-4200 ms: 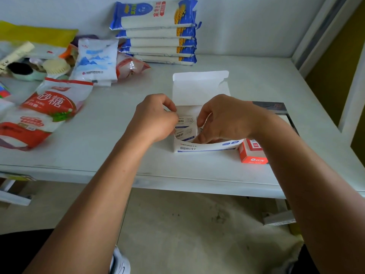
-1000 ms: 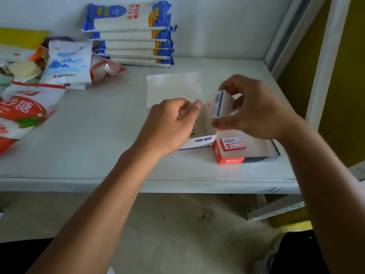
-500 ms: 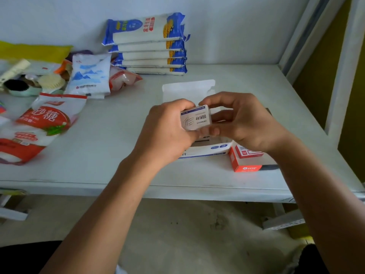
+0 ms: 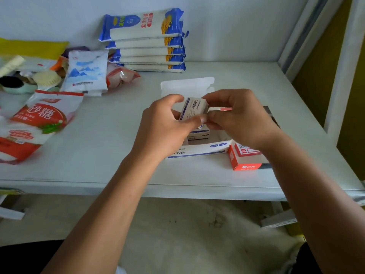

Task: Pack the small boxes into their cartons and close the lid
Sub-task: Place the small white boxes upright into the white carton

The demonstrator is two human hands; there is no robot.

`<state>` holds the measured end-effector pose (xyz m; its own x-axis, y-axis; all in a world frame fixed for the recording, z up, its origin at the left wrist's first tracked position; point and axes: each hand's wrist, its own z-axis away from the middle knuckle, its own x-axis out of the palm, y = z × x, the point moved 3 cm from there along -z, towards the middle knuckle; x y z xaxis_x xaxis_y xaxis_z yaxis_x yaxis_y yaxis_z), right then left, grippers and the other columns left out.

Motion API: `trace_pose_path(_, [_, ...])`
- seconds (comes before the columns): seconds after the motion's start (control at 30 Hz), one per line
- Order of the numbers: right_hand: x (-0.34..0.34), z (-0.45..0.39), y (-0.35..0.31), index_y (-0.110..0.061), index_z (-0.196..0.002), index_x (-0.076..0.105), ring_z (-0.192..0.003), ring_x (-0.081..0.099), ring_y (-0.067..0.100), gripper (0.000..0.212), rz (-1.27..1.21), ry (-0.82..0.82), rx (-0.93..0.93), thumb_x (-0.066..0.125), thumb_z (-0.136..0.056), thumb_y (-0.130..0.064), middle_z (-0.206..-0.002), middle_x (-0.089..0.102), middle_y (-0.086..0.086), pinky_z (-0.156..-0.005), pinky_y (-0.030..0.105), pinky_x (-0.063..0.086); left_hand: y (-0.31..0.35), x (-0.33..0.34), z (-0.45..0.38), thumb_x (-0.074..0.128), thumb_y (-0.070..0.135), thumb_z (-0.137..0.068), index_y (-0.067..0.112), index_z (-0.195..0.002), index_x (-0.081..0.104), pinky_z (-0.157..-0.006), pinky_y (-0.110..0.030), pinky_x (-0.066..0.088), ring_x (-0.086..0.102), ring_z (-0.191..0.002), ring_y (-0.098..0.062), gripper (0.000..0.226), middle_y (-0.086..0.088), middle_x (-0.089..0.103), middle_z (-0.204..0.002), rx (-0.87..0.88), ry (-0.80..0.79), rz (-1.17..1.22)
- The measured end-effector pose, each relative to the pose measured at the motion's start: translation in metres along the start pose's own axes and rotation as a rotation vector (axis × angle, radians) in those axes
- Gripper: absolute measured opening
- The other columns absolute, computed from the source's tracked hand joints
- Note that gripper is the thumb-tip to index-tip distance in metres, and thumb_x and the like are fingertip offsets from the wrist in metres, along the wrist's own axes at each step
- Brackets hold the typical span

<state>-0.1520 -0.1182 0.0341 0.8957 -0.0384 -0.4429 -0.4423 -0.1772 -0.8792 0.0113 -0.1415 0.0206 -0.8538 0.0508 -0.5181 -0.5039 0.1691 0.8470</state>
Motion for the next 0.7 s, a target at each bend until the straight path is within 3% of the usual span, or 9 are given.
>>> trace_pose_path(0.1, [0.011, -0.002, -0.002, -0.012, -0.115, 0.068, -0.086, 0.069, 0.024, 0.04, 0.076, -0.15, 0.037, 0.069, -0.076, -0.017, -0.101, 0.072, 0.001, -0.074, 0.038, 0.058, -0.004, 0.005, -0.003, 0.072, 0.054, -0.076, 0.033, -0.127, 0.058, -0.077, -0.04, 0.06, 0.075, -0.072, -0.017, 0.056, -0.002, 0.076, -0.087, -0.038, -0.033, 0.019])
trace_pose_path(0.17, [0.017, -0.005, 0.0, -0.019, -0.101, 0.067, -0.079, 0.07, 0.028, 0.046, 0.202, -0.192, 0.081, 0.077, -0.062, -0.042, -0.094, 0.073, 0.004, -0.071, 0.042, 0.058, -0.006, 0.005, -0.004, 0.069, 0.054, -0.078, 0.033, -0.121, 0.063, -0.079, -0.04, 0.059, 0.074, -0.079, -0.02, 0.048, -0.001, 0.076, -0.094, -0.048, -0.026, 0.009])
trace_pose_path(0.23, [0.02, -0.007, 0.002, -0.022, -0.088, 0.065, -0.076, 0.064, 0.019, 0.044, 0.396, -0.124, 0.055, 0.081, -0.059, -0.052, -0.084, 0.068, -0.001, -0.063, 0.029, 0.05, -0.006, 0.005, -0.002, 0.067, 0.055, -0.079, 0.03, -0.106, 0.07, -0.076, -0.039, 0.059, 0.073, -0.077, -0.021, 0.037, 0.001, 0.076, -0.088, -0.04, 0.006, -0.026])
trace_pose_path(0.33, [0.022, -0.01, 0.003, -0.019, -0.086, 0.066, -0.073, 0.061, 0.02, 0.033, 0.479, -0.019, -0.028, 0.081, -0.067, -0.043, -0.08, 0.064, 0.002, -0.057, 0.03, 0.046, -0.01, 0.004, -0.002, 0.061, 0.059, -0.08, 0.028, -0.097, 0.068, -0.073, -0.04, 0.059, 0.073, -0.072, -0.019, 0.036, 0.0, 0.075, -0.08, -0.046, 0.012, -0.019])
trace_pose_path(0.4, [0.018, -0.011, 0.002, -0.018, -0.093, 0.07, -0.075, 0.067, 0.022, 0.027, 0.348, -0.102, -0.039, 0.08, -0.071, -0.028, -0.084, 0.07, 0.001, -0.066, 0.037, 0.056, -0.011, 0.003, -0.005, 0.061, 0.056, -0.083, 0.029, -0.112, 0.063, -0.074, -0.043, 0.06, 0.073, -0.073, -0.02, 0.039, 0.0, 0.075, -0.079, -0.071, -0.027, 0.016])
trace_pose_path(0.47, [0.01, -0.01, -0.001, -0.017, -0.105, 0.072, -0.085, 0.069, 0.018, 0.033, 0.248, -0.216, -0.063, 0.079, -0.073, -0.015, -0.094, 0.073, -0.001, -0.075, 0.033, 0.059, -0.009, 0.001, -0.008, 0.061, 0.049, -0.088, 0.028, -0.125, 0.06, -0.075, -0.042, 0.059, 0.072, -0.073, -0.017, 0.043, 0.002, 0.075, -0.079, -0.083, -0.095, -0.01])
trace_pose_path(0.57, [0.001, -0.009, -0.003, -0.019, -0.126, 0.065, -0.096, 0.067, 0.005, 0.053, 0.239, -0.305, -0.039, 0.077, -0.077, -0.007, -0.11, 0.072, -0.004, -0.085, 0.018, 0.055, -0.002, 0.0, -0.009, 0.062, 0.042, -0.09, 0.024, -0.103, 0.073, -0.075, -0.035, 0.057, 0.068, -0.069, -0.012, 0.025, 0.005, 0.074, -0.079, -0.08, -0.202, -0.038])
trace_pose_path(0.63, [0.003, -0.009, 0.001, -0.023, -0.135, 0.058, -0.098, 0.066, 0.009, 0.06, 0.301, -0.321, 0.007, 0.076, -0.079, -0.01, -0.117, 0.069, -0.006, -0.087, 0.023, 0.056, -0.001, 0.001, -0.011, 0.064, 0.041, -0.089, 0.018, -0.089, 0.075, -0.068, -0.031, 0.052, 0.06, -0.057, -0.01, 0.025, 0.006, 0.072, -0.073, -0.148, -0.218, -0.025])
trace_pose_path(0.7, [0.008, -0.008, 0.001, -0.026, -0.128, 0.062, -0.099, 0.066, 0.016, 0.053, 0.293, -0.325, 0.049, 0.073, -0.079, -0.009, -0.115, 0.068, -0.006, -0.084, 0.036, 0.059, -0.003, 0.0, -0.014, 0.067, 0.043, -0.086, 0.013, -0.081, 0.074, -0.058, -0.027, 0.044, 0.051, -0.047, -0.012, 0.031, -0.001, 0.069, -0.07, -0.227, -0.191, -0.001])
